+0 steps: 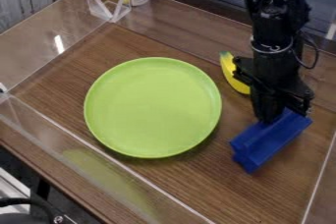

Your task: Remove the blue object from inside the green plate and put it on the table

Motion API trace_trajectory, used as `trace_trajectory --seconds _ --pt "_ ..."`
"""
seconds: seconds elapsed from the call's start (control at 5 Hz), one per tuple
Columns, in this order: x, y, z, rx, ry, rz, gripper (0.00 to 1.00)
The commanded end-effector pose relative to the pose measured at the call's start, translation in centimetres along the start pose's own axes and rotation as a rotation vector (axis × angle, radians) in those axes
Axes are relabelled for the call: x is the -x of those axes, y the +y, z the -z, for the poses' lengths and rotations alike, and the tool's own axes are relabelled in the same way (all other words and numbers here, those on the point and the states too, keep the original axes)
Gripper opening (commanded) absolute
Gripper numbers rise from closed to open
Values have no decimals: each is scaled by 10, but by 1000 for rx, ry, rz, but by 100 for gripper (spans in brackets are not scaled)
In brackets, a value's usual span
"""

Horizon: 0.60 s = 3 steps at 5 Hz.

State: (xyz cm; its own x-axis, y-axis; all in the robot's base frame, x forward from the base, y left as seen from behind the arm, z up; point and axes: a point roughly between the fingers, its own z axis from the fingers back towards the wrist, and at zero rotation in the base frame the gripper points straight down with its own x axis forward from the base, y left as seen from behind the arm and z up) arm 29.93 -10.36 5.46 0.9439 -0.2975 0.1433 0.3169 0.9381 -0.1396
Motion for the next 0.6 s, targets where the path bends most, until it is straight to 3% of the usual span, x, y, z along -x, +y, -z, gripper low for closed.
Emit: trace_trajectory --seconds 0.0,0.2,0.4 --pt "-6 2 -6 -3 -29 -2 0" --pt "-5 1 -9 1 -21 -12 100" --pt "-5 -1 -11 6 -13 -18 100"
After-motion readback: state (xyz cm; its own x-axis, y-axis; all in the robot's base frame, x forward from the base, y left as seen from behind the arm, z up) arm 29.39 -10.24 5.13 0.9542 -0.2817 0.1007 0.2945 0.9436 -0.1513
